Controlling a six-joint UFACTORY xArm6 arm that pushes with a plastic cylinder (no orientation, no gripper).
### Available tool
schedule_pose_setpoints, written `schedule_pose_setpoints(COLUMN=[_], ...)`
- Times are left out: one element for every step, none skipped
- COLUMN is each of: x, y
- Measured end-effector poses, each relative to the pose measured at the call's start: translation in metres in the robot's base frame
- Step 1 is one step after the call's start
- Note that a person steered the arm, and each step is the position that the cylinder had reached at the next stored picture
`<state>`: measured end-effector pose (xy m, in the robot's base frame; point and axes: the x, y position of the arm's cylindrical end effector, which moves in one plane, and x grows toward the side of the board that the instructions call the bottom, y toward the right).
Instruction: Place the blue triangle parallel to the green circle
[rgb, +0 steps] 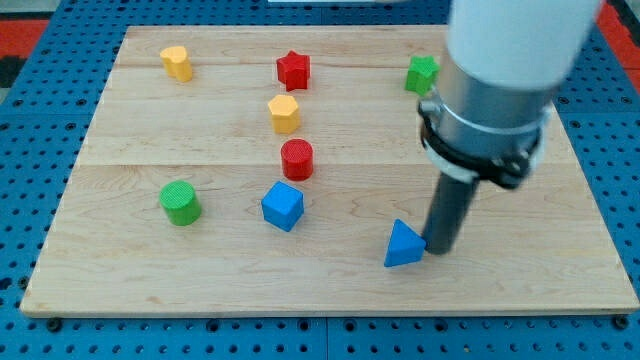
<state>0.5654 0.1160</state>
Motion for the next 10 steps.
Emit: schedule_pose_setpoints(x=[0.024, 0.028, 0.016, -0.012, 0.014, 0.015, 0.014, 0.035, 0.022, -0.011], y=[-0.031, -0.053, -0.018, -0.051, -0.12, -0.192, -0.293, -0.333, -0.353, -0.383])
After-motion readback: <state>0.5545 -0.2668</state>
